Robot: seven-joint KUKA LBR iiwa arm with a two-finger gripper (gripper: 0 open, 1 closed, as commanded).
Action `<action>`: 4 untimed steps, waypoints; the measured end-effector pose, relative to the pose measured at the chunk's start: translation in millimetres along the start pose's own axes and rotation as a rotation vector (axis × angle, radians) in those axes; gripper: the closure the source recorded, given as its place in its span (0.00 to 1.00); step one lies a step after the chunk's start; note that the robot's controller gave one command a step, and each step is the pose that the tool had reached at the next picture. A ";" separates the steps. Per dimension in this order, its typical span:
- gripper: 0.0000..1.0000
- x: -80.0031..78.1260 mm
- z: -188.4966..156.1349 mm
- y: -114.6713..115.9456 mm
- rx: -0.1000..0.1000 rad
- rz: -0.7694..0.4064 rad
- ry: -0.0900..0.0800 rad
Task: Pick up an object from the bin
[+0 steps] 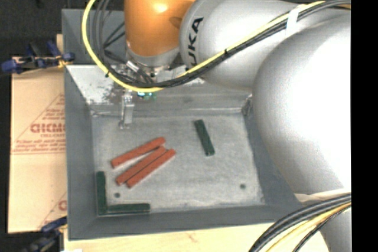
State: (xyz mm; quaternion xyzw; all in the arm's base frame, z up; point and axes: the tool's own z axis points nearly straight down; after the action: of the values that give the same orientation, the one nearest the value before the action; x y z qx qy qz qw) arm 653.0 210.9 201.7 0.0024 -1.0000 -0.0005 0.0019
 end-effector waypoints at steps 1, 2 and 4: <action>0.00 -0.9 -5.0 -1.2 -0.001 0.003 -0.006; 0.00 15.4 42.5 -26.8 0.001 -0.140 -0.010; 0.00 50.7 65.6 -72.8 0.003 -0.494 -0.007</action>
Offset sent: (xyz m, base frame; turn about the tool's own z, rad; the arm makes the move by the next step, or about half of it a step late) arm -0.0486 -0.0717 -0.1317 -0.3951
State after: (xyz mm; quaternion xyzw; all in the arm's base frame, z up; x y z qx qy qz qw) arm 602.4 137.9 136.3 0.2469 -0.9690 0.0005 -0.0017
